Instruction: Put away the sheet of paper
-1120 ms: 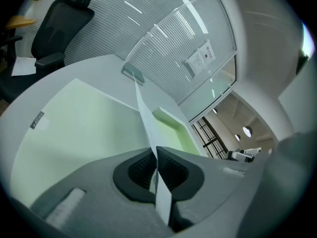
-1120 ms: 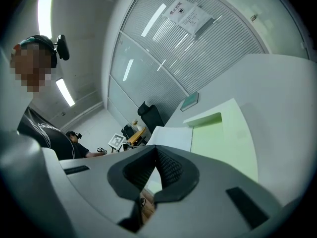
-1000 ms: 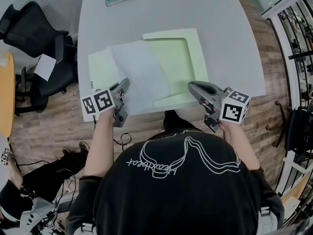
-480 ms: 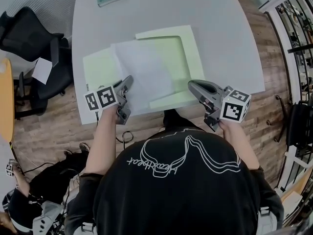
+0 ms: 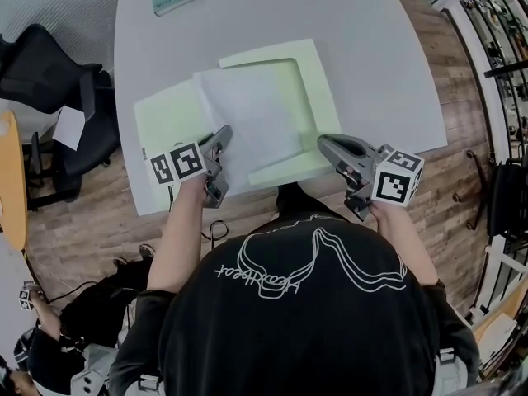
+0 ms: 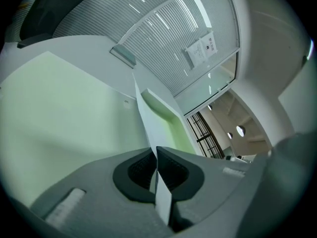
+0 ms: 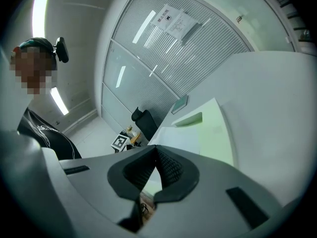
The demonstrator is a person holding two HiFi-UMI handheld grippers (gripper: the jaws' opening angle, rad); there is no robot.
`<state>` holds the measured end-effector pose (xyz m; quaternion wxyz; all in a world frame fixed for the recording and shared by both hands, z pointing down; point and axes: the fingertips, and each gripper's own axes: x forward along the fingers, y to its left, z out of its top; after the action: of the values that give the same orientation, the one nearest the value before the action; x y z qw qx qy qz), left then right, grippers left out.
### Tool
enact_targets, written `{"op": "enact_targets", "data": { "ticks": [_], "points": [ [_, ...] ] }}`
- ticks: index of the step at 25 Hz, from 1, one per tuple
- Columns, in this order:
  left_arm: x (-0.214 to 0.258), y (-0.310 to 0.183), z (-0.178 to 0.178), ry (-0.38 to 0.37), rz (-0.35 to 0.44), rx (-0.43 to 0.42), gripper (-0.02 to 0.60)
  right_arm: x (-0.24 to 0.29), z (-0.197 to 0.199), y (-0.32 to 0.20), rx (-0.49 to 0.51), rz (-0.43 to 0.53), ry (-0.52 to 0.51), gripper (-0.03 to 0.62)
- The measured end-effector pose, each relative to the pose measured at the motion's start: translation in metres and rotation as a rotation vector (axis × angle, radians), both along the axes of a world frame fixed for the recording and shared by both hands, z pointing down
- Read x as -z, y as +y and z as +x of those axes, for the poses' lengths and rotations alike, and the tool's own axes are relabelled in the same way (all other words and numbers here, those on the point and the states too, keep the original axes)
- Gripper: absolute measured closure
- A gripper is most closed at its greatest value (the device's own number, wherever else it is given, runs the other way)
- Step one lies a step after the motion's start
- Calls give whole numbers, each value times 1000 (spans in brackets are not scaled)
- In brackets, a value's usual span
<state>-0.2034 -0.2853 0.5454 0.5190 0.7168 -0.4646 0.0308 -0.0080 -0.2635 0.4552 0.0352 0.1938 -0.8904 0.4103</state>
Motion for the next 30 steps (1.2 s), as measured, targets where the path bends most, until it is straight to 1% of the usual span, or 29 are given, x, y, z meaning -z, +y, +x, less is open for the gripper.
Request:
{"op": "enact_targets", "data": {
  "ticks": [18, 27, 30],
  "points": [
    [-13, -24, 52, 27, -21, -70, 571, -13, 23, -6, -51, -29, 6, 585],
    [-19, -27, 62, 34, -38, -100, 571, -16, 25, -7, -57, -40, 4, 585],
    [-20, -28, 65, 19, -40, -111, 571, -17, 25, -8, -54, -43, 5, 585]
  ]
}}
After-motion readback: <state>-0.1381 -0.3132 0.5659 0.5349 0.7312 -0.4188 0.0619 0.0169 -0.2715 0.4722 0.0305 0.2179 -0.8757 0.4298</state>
